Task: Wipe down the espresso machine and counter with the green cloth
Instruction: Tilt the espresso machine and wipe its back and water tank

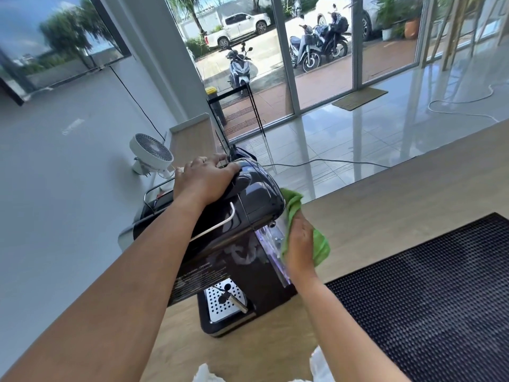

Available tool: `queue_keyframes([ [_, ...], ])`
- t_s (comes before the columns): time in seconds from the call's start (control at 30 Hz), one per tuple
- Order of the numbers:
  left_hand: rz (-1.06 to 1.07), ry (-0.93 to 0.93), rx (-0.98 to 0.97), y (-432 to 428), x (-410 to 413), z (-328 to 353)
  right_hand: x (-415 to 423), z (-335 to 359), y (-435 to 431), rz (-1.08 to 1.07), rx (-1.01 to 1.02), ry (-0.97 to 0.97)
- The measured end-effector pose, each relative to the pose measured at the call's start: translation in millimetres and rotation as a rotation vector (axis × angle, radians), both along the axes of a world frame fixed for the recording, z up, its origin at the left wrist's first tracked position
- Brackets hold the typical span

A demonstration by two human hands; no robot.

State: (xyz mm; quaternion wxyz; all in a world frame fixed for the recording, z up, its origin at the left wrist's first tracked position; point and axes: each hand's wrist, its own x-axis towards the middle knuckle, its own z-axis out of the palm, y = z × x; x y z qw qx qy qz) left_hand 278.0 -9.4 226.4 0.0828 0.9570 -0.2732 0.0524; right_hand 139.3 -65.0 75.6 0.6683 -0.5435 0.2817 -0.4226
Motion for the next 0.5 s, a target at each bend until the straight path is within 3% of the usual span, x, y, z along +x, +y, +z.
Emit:
queue_keyframes([
  [0.23, 0.002, -0.007, 0.005, -1, 2, 0, -19, -67, 5, 0.254, 0.264, 0.238],
  [0.4, -0.001, -0.014, 0.003, -2, 2, 0, -11, -3, 5, 0.283, 0.092, 0.038],
  [0.5, 0.002, -0.009, -0.004, -1, 1, 0, 7, 4, -28, 0.419, 0.156, -0.052],
])
